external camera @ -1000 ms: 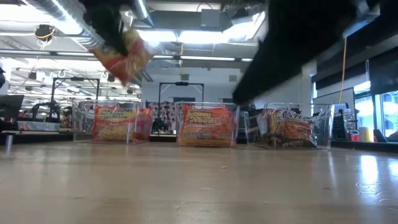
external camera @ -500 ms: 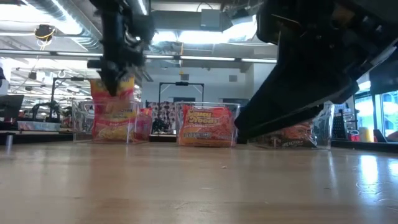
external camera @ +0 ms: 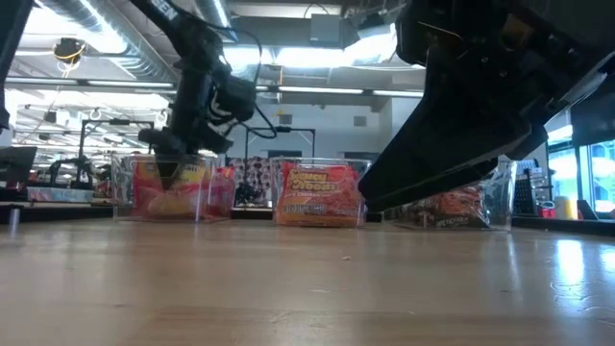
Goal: Sort Maruchan noodles
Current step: Put the red noodle pack into the left transparent bin, then return to Home Position
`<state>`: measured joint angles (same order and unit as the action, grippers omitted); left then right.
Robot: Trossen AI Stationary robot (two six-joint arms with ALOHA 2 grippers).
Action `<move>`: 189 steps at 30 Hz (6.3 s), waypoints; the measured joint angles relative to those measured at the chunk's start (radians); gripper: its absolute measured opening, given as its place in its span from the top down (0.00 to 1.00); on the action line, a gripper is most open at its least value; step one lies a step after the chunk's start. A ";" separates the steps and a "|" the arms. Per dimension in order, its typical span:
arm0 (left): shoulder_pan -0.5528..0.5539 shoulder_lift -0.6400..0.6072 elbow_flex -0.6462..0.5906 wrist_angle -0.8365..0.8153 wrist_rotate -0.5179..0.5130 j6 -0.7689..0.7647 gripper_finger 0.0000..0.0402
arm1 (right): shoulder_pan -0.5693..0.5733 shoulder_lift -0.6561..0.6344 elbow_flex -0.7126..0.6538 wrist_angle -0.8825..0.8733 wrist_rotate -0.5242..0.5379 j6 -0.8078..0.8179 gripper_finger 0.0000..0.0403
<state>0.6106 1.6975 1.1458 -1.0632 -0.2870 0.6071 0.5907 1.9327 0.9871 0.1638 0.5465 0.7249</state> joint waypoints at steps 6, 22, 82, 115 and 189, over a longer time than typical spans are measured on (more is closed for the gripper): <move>0.003 0.038 0.002 0.016 0.001 -0.022 0.67 | 0.000 0.000 0.000 0.000 0.003 -0.001 0.50; -0.002 -0.049 0.004 0.002 -0.048 -0.009 0.55 | -0.002 0.000 0.000 0.025 0.012 -0.018 0.50; -0.743 -0.810 -0.831 1.541 0.302 -0.693 1.00 | -0.297 -0.986 -0.832 0.634 -0.424 -0.469 0.94; -0.615 -1.482 -1.138 1.329 0.201 -0.795 1.00 | -0.296 -1.163 -0.980 0.633 -0.327 -0.416 0.94; -0.615 -1.695 -1.138 1.102 0.113 -0.675 0.97 | -0.296 -1.882 -0.978 -0.113 -0.356 -0.495 0.94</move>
<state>-0.0040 0.0025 0.0074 0.0389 -0.1738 -0.0681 0.2943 0.0509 0.0090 0.0513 0.1902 0.2298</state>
